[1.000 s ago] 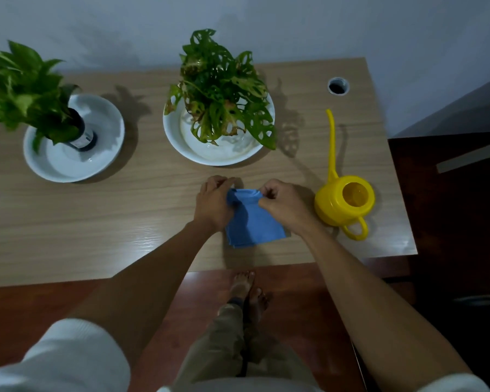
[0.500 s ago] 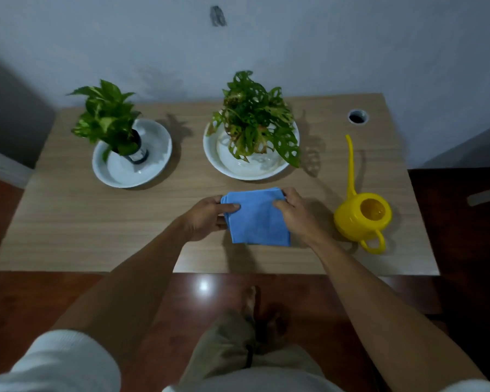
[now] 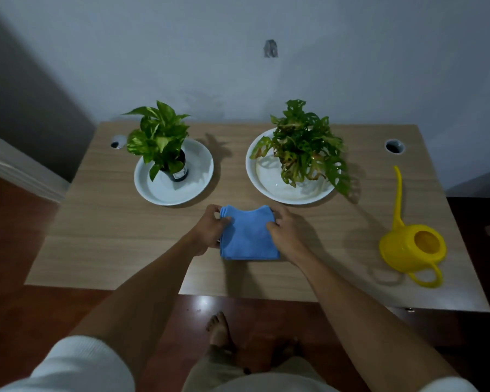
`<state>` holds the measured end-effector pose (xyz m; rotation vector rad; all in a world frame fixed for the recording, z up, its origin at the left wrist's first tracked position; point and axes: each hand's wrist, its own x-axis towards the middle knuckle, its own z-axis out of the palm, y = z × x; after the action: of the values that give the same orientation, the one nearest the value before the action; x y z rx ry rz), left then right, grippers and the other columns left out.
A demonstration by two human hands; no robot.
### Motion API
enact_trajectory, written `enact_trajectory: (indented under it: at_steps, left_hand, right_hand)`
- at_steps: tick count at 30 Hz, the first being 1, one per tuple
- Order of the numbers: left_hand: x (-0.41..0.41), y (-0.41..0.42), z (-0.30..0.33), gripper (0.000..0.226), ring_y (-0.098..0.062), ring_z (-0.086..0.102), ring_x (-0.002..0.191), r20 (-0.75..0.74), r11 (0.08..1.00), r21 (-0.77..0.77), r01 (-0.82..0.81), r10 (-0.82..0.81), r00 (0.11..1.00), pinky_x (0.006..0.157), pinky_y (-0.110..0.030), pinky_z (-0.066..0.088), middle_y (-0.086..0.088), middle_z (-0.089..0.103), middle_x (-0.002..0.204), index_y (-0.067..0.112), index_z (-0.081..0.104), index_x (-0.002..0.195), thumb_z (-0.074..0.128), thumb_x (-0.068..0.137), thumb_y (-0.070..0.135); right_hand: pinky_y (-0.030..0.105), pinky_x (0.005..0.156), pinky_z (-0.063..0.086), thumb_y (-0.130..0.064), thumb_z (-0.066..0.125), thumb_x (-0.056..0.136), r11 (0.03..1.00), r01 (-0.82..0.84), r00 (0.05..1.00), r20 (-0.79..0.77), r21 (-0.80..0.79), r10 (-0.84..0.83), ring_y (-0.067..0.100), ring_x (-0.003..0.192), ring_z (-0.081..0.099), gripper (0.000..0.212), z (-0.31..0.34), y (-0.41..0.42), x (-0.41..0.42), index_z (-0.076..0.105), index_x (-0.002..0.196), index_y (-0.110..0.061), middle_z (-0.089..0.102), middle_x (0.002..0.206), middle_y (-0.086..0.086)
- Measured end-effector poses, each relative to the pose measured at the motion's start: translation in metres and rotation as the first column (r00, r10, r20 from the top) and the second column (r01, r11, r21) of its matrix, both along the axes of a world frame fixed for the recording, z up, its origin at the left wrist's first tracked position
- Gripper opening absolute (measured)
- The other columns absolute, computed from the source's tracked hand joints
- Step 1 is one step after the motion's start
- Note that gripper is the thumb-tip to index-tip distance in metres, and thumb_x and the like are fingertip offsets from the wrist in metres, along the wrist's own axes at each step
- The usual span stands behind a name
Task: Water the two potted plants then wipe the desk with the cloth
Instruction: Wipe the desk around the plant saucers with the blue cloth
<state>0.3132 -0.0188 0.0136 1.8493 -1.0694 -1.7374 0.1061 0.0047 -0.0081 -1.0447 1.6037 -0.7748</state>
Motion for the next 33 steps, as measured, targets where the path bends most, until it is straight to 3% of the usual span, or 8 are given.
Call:
enact_trajectory:
  at_steps: [3, 7, 10, 12, 14, 18, 24, 33]
  left_hand:
    - [0.019, -0.018, -0.012, 0.038, -0.024, 0.067, 0.086, -0.09, 1.0, -0.001, 0.008, -0.008, 0.996, 0.055, -0.037, 0.06, -0.012, 0.065, 0.114, 0.019, 0.035, 0.133, 0.058, 0.103, 0.016]
    - [0.025, -0.037, -0.031, 0.039, -0.022, 0.067, 0.087, -0.19, 0.997, -0.082, 0.011, -0.027, 0.981, 0.07, -0.041, 0.058, -0.015, 0.067, 0.114, 0.021, 0.041, 0.125, 0.062, 0.098, 0.004]
    - [0.035, -0.04, -0.046, 0.03, -0.018, 0.065, 0.096, 0.068, 0.937, -0.336, 0.097, -0.079, 0.995, 0.092, -0.043, 0.056, -0.001, 0.068, 0.11, 0.02, 0.053, 0.12, 0.063, 0.093, 0.014]
    - [0.053, -0.036, -0.057, 0.033, -0.021, 0.067, 0.108, 0.278, 0.816, -0.502, 0.286, -0.161, 0.947, 0.101, -0.043, 0.054, -0.003, 0.071, 0.118, 0.016, 0.062, 0.123, 0.058, 0.092, 0.027]
    - [0.072, -0.032, -0.075, 0.046, -0.027, 0.06, 0.127, 0.461, 0.66, -0.567, 0.493, -0.242, 0.854, 0.113, -0.045, 0.046, -0.011, 0.065, 0.137, 0.008, 0.061, 0.135, 0.055, 0.096, 0.031]
    - [0.099, -0.023, -0.108, 0.062, -0.024, 0.028, 0.157, 0.76, 0.428, -0.47, 0.772, -0.249, 0.601, 0.128, -0.047, 0.024, -0.01, 0.035, 0.166, 0.01, 0.041, 0.156, 0.045, 0.103, 0.043]
    - [0.113, -0.016, -0.126, 0.072, -0.022, 0.009, 0.162, 0.851, 0.378, -0.357, 0.854, -0.246, 0.464, 0.131, -0.046, 0.014, -0.011, 0.017, 0.172, 0.008, 0.022, 0.163, 0.037, 0.106, 0.049]
    - [0.113, -0.018, -0.126, 0.07, -0.019, 0.01, 0.162, 0.844, 0.404, -0.361, 0.84, -0.241, 0.479, 0.132, -0.04, 0.006, -0.007, 0.018, 0.172, 0.01, 0.024, 0.163, 0.038, 0.106, 0.048]
  right_hand:
    - [0.016, 0.074, 0.049, 0.005, 0.05, 0.096, 0.999, 0.005, 0.997, -0.078, -0.033, -0.008, 0.001, 0.094, 0.062, 0.048, -0.004, -0.004, 0.02, 0.051, 0.135, -0.024, 0.061, 0.113, -0.009]
    - [0.037, 0.104, 0.049, 0.003, 0.051, 0.098, 0.988, 0.131, 0.952, -0.268, -0.079, -0.148, 0.018, 0.117, 0.057, 0.039, -0.028, -0.006, 0.039, 0.059, 0.133, -0.011, 0.06, 0.13, 0.006]
    - [0.049, 0.105, 0.049, -0.01, 0.066, 0.091, 0.988, 0.042, 0.644, -0.752, -0.149, -0.141, 0.032, 0.124, 0.057, 0.034, -0.044, 0.003, 0.055, 0.067, 0.125, -0.014, 0.06, 0.133, 0.012]
    - [0.047, 0.103, 0.047, -0.019, 0.068, 0.09, 0.977, -0.165, 0.478, -0.878, -0.137, -0.042, 0.032, 0.128, 0.059, 0.039, -0.05, 0.004, 0.067, 0.067, 0.128, -0.016, 0.061, 0.14, 0.011]
    - [0.046, 0.107, 0.045, -0.025, 0.059, 0.097, 0.943, -0.314, 0.434, -0.9, -0.113, 0.037, 0.03, 0.134, 0.057, 0.041, -0.058, -0.003, 0.077, 0.063, 0.136, -0.013, 0.057, 0.148, 0.011]
    - [0.054, 0.127, 0.027, -0.055, 0.031, 0.107, 0.974, -0.226, 0.43, -0.894, 0.027, 0.125, 0.035, 0.156, 0.033, 0.073, -0.083, -0.02, 0.095, 0.035, 0.16, -0.007, 0.035, 0.167, 0.016]
    - [0.055, 0.132, 0.005, -0.063, 0.018, 0.106, 0.96, -0.273, 0.451, -0.872, 0.066, 0.189, 0.034, 0.163, 0.006, 0.083, -0.093, -0.067, 0.13, 0.01, 0.167, -0.007, 0.01, 0.175, 0.016]
    - [0.051, 0.132, -0.002, -0.053, 0.016, 0.11, 0.928, -0.369, 0.451, -0.862, 0.053, 0.229, 0.028, 0.164, -0.004, 0.072, -0.102, -0.145, 0.136, 0.003, 0.167, -0.011, -0.001, 0.176, 0.011]
